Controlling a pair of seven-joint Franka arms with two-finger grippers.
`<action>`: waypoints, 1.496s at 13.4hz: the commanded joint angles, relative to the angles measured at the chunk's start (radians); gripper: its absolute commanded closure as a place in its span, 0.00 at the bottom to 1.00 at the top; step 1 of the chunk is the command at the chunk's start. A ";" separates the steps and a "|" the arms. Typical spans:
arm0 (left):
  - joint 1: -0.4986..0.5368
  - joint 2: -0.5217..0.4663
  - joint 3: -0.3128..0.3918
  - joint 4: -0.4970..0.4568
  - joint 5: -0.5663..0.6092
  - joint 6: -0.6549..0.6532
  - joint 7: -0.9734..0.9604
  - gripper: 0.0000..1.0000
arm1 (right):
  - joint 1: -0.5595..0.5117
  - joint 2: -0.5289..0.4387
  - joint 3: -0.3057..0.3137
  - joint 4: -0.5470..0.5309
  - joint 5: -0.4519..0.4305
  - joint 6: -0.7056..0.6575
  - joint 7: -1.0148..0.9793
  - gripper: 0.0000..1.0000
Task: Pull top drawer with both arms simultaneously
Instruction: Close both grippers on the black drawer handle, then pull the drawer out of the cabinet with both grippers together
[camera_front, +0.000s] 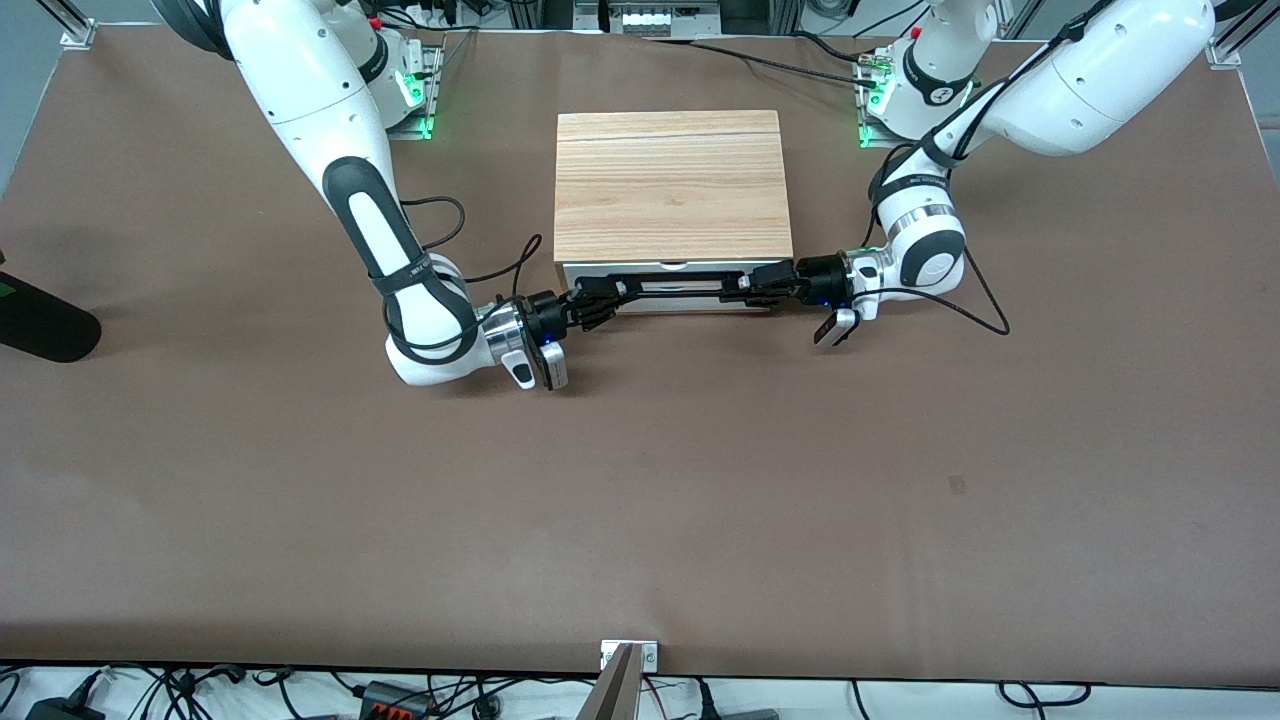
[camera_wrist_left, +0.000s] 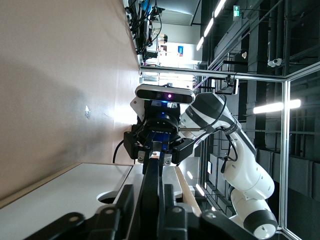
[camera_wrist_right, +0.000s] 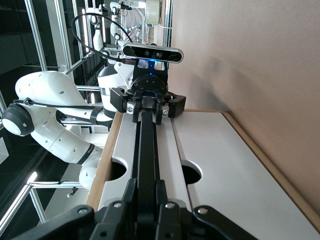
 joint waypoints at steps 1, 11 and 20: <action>0.009 0.001 -0.014 -0.039 -0.002 -0.022 0.026 0.77 | -0.006 -0.018 -0.002 -0.008 0.009 0.019 -0.002 1.00; 0.003 0.001 -0.009 0.010 -0.039 -0.010 0.031 0.90 | -0.010 0.034 -0.004 0.082 0.016 0.021 0.015 1.00; -0.015 0.013 0.008 0.165 -0.019 0.122 0.078 0.90 | -0.026 0.175 -0.011 0.300 0.018 0.059 0.040 1.00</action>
